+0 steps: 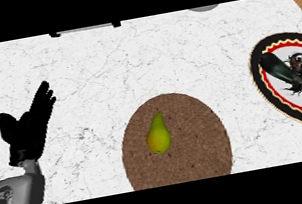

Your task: Pick the eggplant from the placemat and place it in the plate

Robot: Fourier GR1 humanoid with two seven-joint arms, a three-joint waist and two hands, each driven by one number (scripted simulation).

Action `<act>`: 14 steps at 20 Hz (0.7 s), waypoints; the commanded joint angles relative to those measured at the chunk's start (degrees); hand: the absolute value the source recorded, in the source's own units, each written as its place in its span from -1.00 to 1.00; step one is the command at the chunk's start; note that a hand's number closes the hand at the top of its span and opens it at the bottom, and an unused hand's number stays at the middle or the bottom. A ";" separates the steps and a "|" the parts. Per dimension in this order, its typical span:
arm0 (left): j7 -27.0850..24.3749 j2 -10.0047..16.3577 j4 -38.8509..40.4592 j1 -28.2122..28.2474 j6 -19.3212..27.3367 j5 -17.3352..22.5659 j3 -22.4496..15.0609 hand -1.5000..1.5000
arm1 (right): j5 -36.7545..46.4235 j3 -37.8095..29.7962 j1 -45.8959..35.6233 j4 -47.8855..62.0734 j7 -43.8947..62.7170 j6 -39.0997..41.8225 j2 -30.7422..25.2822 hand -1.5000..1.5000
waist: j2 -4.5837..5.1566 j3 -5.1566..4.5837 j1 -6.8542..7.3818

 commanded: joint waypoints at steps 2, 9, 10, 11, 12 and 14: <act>0.43 0.55 1.06 -1.51 -0.29 0.43 1.07 0.00 | -5.82 -3.90 -3.62 -0.99 -8.04 2.32 -0.65 -1.00 | -0.27 -0.05 -0.79; 1.41 -1.16 -2.37 1.84 0.80 0.13 0.08 0.00 | -19.93 -8.77 1.45 -11.70 -6.49 15.51 3.06 -1.00 | -0.77 -0.15 -1.92; -2.60 -0.06 0.77 3.32 -0.55 0.37 1.41 0.00 | -22.66 -10.99 0.87 -8.92 -6.04 19.48 0.51 -1.00 | -0.58 -0.15 -1.78; 1.51 1.41 -0.76 -0.18 -0.93 1.27 2.19 0.00 | -23.07 -10.72 0.26 -8.17 -1.86 19.22 1.98 -1.00 | -0.53 -0.13 -1.55; 0.56 -0.07 0.33 0.23 0.36 -0.27 0.85 0.00 | -25.64 -12.03 -0.10 -6.14 -0.44 23.25 0.64 -1.00 | -0.49 -0.13 -1.72; -1.34 1.48 -0.99 3.59 -1.23 0.31 1.82 0.00 | -28.20 -11.37 0.19 -8.21 6.08 28.15 0.44 -1.00 | -0.64 -0.19 -1.48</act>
